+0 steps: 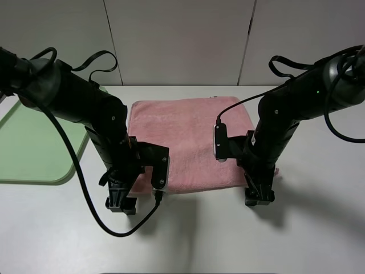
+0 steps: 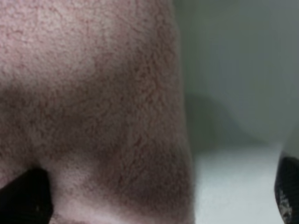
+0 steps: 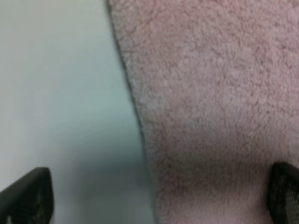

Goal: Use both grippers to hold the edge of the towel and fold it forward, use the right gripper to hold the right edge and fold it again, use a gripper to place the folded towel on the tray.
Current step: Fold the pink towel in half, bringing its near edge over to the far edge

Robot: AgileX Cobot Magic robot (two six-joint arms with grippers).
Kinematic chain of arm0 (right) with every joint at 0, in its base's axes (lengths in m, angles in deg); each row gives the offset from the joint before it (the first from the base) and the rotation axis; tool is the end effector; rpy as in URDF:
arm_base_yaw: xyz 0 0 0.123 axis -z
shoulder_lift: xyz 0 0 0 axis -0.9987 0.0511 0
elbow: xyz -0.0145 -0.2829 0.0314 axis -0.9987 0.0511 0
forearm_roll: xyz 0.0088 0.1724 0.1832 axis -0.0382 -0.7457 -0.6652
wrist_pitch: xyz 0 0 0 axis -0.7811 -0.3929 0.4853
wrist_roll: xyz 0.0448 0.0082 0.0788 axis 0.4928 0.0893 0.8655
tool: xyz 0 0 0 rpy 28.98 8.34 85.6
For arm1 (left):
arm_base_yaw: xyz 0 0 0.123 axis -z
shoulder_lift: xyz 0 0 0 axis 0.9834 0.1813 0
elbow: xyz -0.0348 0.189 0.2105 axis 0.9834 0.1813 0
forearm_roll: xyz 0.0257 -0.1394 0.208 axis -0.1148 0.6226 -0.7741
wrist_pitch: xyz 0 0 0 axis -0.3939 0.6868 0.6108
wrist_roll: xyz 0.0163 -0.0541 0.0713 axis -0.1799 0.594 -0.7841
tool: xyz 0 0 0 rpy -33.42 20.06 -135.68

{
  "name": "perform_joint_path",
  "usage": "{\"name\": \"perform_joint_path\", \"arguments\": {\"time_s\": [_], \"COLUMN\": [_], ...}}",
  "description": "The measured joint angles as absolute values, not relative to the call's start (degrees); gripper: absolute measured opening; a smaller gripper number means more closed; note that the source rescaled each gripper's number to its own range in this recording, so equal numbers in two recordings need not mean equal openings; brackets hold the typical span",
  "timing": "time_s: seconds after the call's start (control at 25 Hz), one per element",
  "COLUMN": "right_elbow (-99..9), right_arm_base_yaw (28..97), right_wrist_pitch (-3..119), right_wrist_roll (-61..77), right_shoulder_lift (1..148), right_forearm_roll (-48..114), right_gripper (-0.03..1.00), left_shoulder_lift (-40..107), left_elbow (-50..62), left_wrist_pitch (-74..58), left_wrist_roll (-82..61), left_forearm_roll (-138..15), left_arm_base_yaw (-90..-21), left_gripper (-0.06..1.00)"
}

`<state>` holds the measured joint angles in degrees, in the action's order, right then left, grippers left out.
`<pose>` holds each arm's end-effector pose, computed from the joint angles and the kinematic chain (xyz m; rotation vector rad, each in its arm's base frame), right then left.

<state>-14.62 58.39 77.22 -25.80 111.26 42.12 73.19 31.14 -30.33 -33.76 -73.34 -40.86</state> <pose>0.2674 0.1450 0.0925 -2.0890 2.2022 -0.0633 0.2557 -0.2060 0.0895 2.1772 2.0113 0.0232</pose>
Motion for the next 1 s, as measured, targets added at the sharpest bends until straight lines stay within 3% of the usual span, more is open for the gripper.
{"name": "perform_joint_path", "arguments": {"time_s": [0.12,0.32,0.48,0.76,0.8,1.0], "right_elbow": [-14.6,-14.6,-14.6,-14.6,-14.6,-14.6], "right_arm_base_yaw": [58.4,58.4,58.4,58.4,58.4,58.4], "right_wrist_pitch": [76.9,75.9,74.2,71.9,71.9,71.8], "right_wrist_roll": [-25.8,-25.8,-25.8,-25.8,-25.8,-25.8], "right_shoulder_lift": [111.3,111.3,111.3,111.6,111.6,111.6], "right_forearm_roll": [41.2,40.1,39.8,39.9,39.9,39.9], "right_gripper": [1.0,0.96,0.71,0.04,0.0,0.0], "left_shoulder_lift": [73.4,73.8,73.8,73.8,73.8,73.8], "left_elbow": [31.1,30.7,30.7,30.7,30.6,30.6], "left_wrist_pitch": [-29.8,-29.1,-28.4,-26.6,-26.6,-26.6], "left_wrist_roll": [-33.8,-33.8,-33.8,-34.0,-34.0,-34.0], "left_forearm_roll": [-73.4,-73.3,-73.3,-74.0,-74.0,-74.0], "left_arm_base_yaw": [-40.9,-40.9,-40.9,-40.9,-40.9,-40.9], "left_gripper": [0.89,0.64,0.41,0.03,0.02,0.01]}}
